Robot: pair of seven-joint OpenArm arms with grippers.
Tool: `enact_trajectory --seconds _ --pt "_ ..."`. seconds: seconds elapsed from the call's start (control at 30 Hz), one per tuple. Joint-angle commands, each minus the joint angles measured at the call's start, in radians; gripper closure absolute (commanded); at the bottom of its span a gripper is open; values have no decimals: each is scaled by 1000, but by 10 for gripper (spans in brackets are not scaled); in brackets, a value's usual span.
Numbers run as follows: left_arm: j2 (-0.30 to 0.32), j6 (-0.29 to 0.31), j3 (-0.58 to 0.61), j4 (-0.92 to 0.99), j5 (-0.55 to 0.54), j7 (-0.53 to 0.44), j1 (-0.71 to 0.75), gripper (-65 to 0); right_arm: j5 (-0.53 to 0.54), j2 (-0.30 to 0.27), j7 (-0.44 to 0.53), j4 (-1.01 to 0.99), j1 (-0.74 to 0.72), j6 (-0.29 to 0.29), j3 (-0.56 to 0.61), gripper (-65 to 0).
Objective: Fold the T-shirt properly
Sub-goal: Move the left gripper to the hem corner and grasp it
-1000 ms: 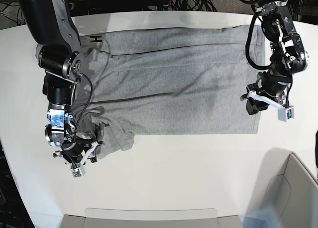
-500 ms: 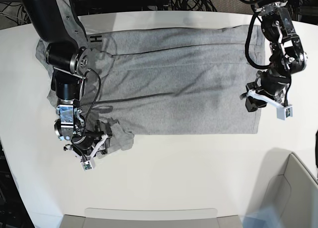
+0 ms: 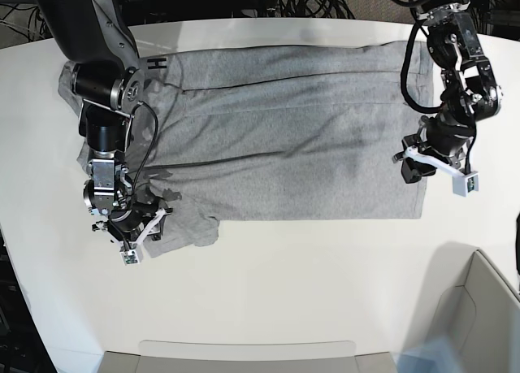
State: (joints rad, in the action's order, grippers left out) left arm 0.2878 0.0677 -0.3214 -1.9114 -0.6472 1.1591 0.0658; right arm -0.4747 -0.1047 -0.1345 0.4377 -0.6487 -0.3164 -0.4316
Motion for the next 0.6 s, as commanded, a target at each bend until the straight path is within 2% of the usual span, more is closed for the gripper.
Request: enact_trajectory --seconds 0.0,0.47,0.57 --pt "12 -1 -2 -15 -10 -15 -14 -207 3 -2 12 14 -35 6 1 -262" --pt "12 -1 -2 -15 -10 -12 -11 -207 1 -7 11 22 -33 9 3 -265" --pt "12 -1 -2 -15 -10 -11 -13 -207 -32 -7 11 20 -39 9 3 -265"
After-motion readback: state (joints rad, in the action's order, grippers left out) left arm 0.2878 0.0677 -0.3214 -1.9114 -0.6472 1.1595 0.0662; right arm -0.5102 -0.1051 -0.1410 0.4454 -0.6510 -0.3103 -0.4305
